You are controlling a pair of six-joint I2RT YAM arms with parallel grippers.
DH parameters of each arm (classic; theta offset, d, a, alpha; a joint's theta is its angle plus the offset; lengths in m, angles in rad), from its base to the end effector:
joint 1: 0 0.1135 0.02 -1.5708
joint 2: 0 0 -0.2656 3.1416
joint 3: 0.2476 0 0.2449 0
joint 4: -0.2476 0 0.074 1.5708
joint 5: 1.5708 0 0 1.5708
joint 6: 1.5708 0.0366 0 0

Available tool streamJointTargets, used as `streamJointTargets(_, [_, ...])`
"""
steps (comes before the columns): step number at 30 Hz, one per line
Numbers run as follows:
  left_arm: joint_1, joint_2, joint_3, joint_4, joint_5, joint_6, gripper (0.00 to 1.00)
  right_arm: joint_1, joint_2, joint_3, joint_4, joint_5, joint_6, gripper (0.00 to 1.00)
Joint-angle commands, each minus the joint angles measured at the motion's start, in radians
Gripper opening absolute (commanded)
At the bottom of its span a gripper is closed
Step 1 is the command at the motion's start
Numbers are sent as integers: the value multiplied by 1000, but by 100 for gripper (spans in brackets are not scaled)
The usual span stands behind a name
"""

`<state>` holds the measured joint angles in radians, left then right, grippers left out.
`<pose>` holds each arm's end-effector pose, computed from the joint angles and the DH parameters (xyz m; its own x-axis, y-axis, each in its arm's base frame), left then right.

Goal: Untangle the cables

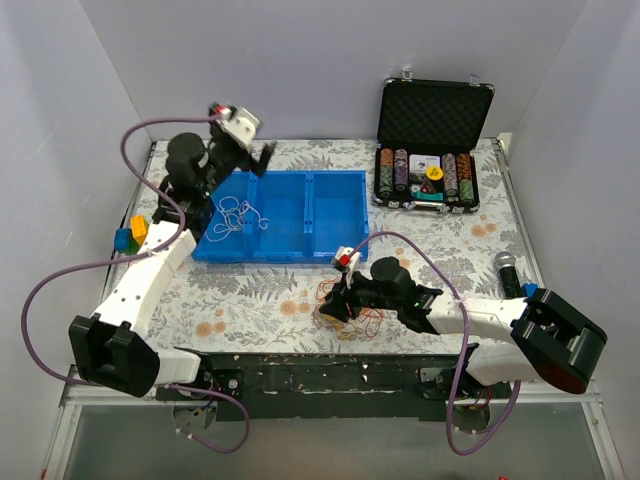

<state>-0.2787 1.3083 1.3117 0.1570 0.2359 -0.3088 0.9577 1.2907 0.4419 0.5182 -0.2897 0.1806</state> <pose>0.2827 -0.0898 0.4483 -0.0024 -0.3067 -0.9518 0.5128 0.8167 -0.2644 0.1363 0.2119 0.1948 -0.3525 -0.2018 -0.9138 -0.8904 0.3728 0.2611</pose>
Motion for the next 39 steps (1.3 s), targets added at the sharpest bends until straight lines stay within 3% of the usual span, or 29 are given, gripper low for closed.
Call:
streamJointTargets(1, [-4, -41, -150, -211, 354, 273, 90, 0, -21, 3, 19, 11, -4, 48])
streamJointTargets(4, [-4, 34, -126, -316, 387, 411, 98, 1, -33, -3, 22, 20, 3, 48])
streamJointTargets(15, [-1, 304, 63, -827, 358, 917, 98, -2, -64, -8, 6, 34, 3, 48])
streamJointTargets(22, [-7, 381, 150, -962, 270, 1102, 98, -11, -70, -17, 8, 31, 5, 48])
streamJointTargets(30, [-5, 462, 334, -1152, 178, 1154, 87, -22, -65, -14, 6, 27, 10, 48])
streamJointTargets(39, [32, 494, 400, -1285, 74, 1200, 85, -30, -68, -3, -7, 23, 5, 48])
